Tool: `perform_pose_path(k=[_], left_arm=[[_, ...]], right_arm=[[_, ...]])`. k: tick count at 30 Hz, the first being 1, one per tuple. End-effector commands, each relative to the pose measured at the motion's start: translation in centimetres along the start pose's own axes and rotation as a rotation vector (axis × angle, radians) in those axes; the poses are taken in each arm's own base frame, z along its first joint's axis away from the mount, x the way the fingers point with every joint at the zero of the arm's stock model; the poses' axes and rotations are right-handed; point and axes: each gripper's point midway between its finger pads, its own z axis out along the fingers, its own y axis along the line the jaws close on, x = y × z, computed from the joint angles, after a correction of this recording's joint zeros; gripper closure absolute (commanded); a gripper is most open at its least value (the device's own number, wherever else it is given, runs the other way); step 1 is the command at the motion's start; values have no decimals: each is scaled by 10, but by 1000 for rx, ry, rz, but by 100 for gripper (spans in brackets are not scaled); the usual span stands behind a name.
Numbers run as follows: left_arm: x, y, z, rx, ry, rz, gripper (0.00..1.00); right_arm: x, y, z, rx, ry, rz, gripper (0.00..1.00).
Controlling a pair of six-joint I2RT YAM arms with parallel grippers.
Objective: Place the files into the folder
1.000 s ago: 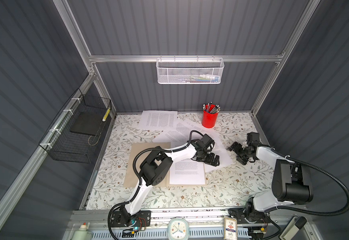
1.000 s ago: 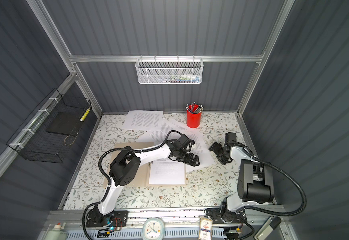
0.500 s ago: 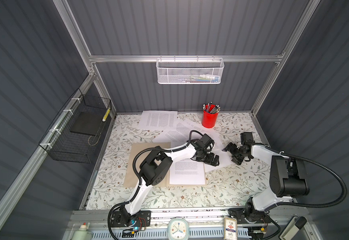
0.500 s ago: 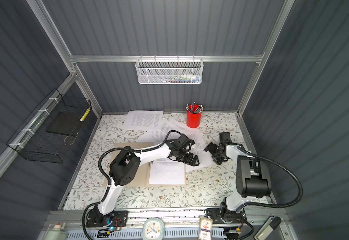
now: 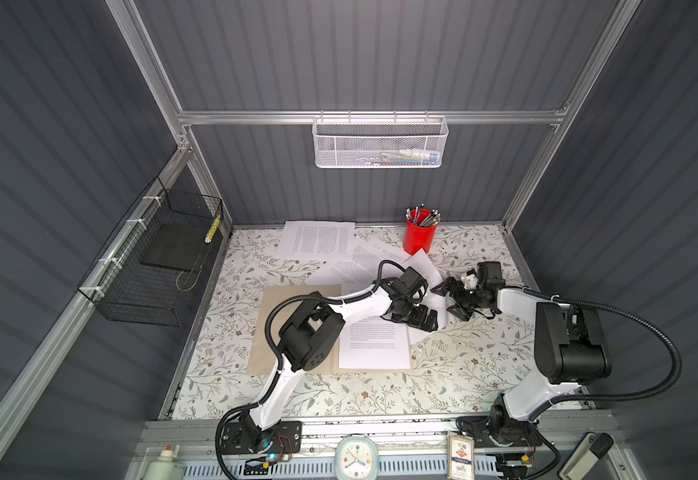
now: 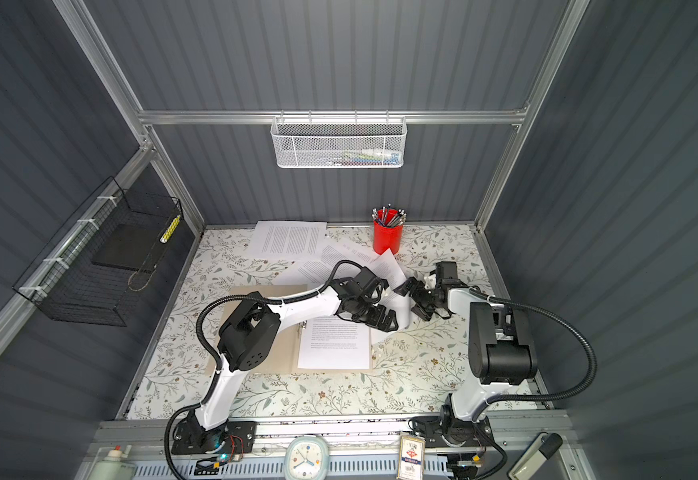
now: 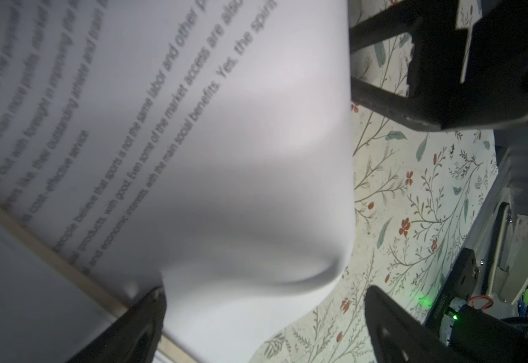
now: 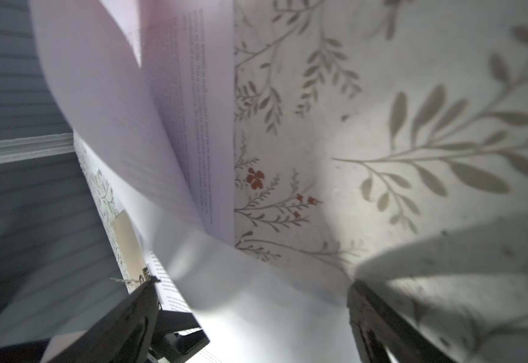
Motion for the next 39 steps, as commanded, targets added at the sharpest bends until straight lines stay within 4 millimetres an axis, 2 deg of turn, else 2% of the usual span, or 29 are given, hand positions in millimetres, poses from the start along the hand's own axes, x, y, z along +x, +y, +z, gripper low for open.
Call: perform_pose_path(k=[1,6,11,15,22,26,30,33,39], left_arm=[[55,46,17,-121,185,-93,0],[56,46,17,-121,186,-93,0],[57,46,17,-118,189,-94,1],[57,47,15,-119,187,-96,1],[57,50,13,-115,182,-105,1],[58,51,14,-116,184,-109,1],[57,51,10,-112,178,-112,1],[48,43,5,-82,153,-95,0],[21,16,-15,12,67,-25,0]], right_arm=[[-7,29,5,-121,34,-131,5],[-21,45,5,-130,59,-237,5],[-31,51,5,-101,84,-317,9],[-35,51,12,-96,110,-325,20],[-38,31,23,-11,105,-310,44],[-45,24,23,23,78,-294,68],[-48,25,24,20,73,-291,85],[-49,26,20,32,62,-293,99],[-45,36,-9,72,-10,-312,100]])
